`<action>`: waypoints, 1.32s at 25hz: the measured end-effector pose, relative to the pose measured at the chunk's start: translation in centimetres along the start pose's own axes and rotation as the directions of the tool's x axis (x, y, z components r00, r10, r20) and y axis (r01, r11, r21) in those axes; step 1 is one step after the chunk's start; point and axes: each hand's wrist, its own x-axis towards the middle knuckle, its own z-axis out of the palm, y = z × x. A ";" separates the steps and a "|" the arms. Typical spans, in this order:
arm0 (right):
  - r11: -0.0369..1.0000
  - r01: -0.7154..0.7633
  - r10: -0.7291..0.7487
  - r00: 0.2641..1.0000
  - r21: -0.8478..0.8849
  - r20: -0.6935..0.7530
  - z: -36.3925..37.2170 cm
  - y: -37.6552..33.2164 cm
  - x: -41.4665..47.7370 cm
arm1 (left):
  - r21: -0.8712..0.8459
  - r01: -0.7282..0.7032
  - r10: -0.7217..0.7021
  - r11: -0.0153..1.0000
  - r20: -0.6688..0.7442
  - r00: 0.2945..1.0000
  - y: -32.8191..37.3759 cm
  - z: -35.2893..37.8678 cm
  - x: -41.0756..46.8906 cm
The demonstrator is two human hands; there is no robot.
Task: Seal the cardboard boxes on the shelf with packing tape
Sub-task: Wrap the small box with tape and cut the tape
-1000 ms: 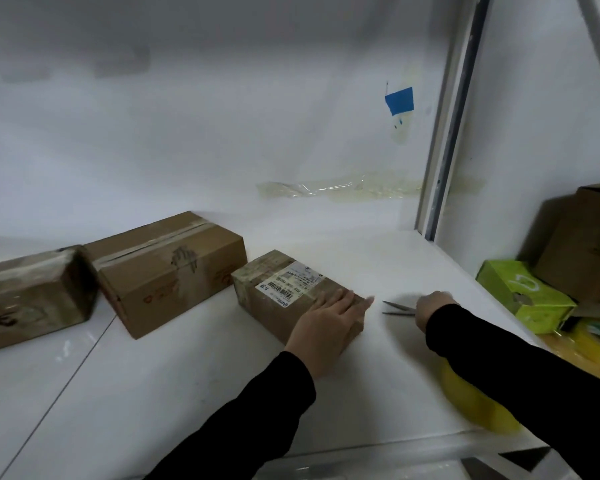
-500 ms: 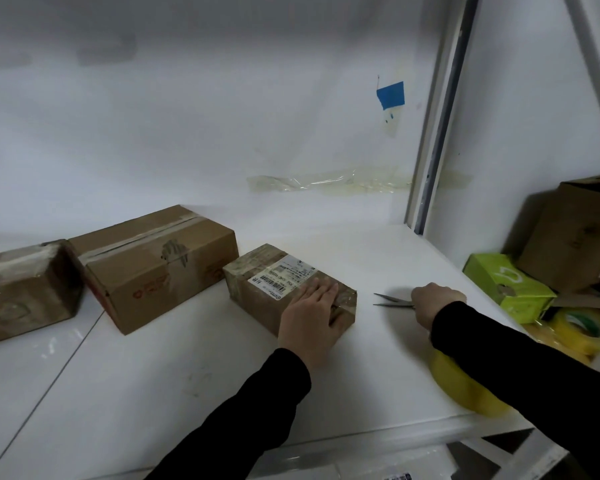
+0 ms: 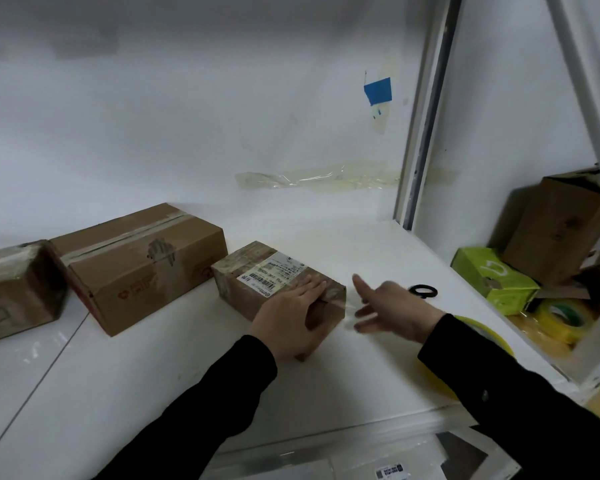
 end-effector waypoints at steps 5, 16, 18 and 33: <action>0.694 -0.386 0.261 0.922 0.607 0.287 2.8 3.2 0.1 | 0.075 -0.061 0.064 0.995 -0.046 0.997 -0.7 0.4 -0.5; 0.809 0.160 -0.129 0.987 0.565 -0.094 5.3 6.3 1.8 | 0.189 -0.050 0.062 0.981 -0.057 0.996 -0.8 0.7 -0.4; 0.874 0.196 -0.164 0.980 0.444 -0.109 5.8 6.2 1.8 | 0.208 -0.053 0.065 0.977 -0.051 0.997 -0.8 0.7 -0.3; 0.699 0.615 -0.686 0.721 -0.364 -0.100 8.5 6.8 1.5 | 0.215 -0.137 0.136 0.967 0.021 0.991 -1.1 1.0 -0.4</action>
